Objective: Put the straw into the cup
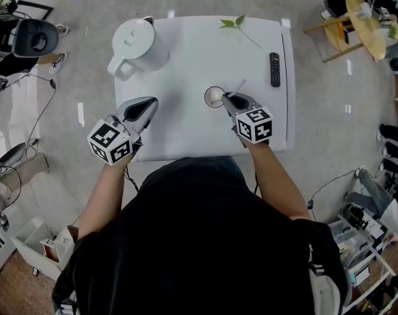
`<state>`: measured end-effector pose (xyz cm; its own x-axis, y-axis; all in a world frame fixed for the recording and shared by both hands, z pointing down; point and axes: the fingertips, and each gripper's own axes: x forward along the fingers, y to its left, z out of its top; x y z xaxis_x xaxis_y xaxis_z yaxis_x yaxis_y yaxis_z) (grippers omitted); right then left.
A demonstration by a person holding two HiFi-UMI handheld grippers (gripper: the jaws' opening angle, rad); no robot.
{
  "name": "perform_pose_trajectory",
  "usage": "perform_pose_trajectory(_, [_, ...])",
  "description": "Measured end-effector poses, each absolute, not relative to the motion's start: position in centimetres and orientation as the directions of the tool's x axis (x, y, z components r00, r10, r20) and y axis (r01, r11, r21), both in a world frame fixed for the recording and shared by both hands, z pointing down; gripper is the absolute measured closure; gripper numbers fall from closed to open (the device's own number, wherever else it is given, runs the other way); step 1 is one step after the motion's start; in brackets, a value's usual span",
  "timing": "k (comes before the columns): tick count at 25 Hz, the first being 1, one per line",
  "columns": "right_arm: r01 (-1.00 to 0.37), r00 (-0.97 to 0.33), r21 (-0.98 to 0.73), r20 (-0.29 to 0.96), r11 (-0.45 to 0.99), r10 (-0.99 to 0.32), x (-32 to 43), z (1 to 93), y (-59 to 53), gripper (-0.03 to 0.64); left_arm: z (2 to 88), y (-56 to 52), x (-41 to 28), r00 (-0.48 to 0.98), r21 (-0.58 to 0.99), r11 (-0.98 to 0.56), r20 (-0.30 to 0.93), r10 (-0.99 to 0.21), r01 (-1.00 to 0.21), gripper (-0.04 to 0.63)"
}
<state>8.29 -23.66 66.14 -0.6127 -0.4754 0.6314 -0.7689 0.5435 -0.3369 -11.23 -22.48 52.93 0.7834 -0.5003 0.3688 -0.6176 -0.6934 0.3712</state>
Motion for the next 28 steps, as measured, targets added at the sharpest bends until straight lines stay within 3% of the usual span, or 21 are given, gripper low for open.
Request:
perform_pose_trajectory(18, [-0.778,-0.591,-0.302,0.649,0.551,-0.479,8.4,66.7,-24.2,0.547,53.3,-22.4,-11.2,0.786,0.375,-0.695,0.372,-0.493,-0.613,0.595])
perform_pose_trajectory(28, [-0.802,-0.551,-0.264,0.675,0.536,-0.491,9.3,67.5,-24.4,0.492,53.1,-22.2,-11.3,0.785,0.375,-0.693,0.372,-0.496,-0.616,0.595])
